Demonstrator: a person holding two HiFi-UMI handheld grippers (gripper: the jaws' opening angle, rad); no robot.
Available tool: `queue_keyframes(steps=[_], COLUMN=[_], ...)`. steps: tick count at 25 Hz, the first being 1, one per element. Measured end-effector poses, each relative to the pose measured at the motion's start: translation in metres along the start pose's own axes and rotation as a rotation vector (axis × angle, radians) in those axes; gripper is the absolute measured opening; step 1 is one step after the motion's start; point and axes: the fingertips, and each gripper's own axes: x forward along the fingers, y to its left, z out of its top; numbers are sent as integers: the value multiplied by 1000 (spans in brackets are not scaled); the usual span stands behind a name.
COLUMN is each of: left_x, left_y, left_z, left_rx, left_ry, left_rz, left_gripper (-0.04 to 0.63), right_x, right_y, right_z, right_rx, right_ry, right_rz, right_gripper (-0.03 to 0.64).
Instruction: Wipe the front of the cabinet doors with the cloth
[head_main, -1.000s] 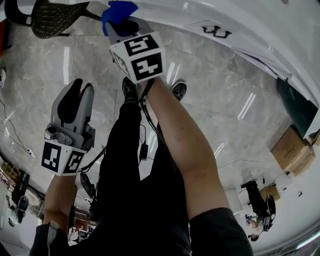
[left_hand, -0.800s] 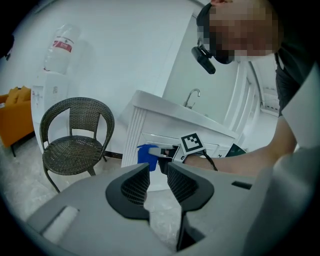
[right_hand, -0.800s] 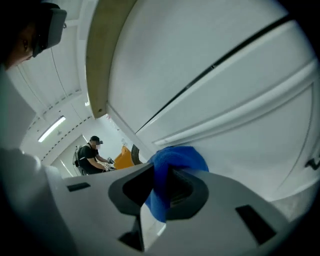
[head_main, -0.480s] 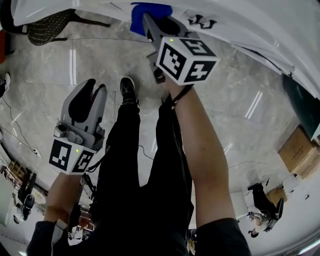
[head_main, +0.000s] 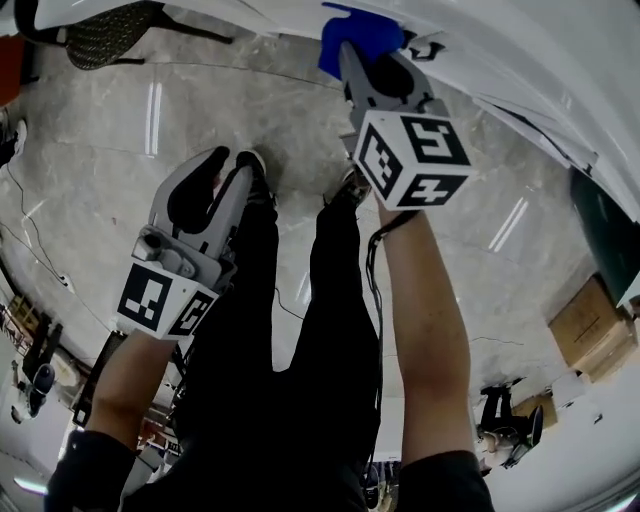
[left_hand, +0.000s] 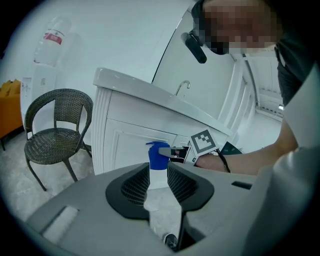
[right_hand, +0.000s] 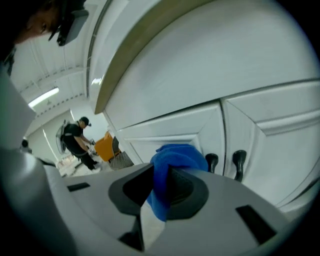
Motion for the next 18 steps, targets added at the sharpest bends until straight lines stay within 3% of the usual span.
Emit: queue_keyframes(steps=[5,11,14,18], left_x=[-17,-43,-55,-62], left_y=[33,87,110,127], left_z=[-11,-12,-20,-34], left_rx=[2,24,13,-6], left_ry=[1,2,16,31], left_rz=[-4,-5,20,35], left_gripper=[110,110,104,104], right_x=[35,116,157,178], right_y=[42,132,171,164], right_z=[-30,-41,-63,-66], right_rx=[-395,-820,-928,-928], right_ry=[125,53,28,1], right_rz=[-71,-118,-77,-124], right_gripper=[57,57,58,58])
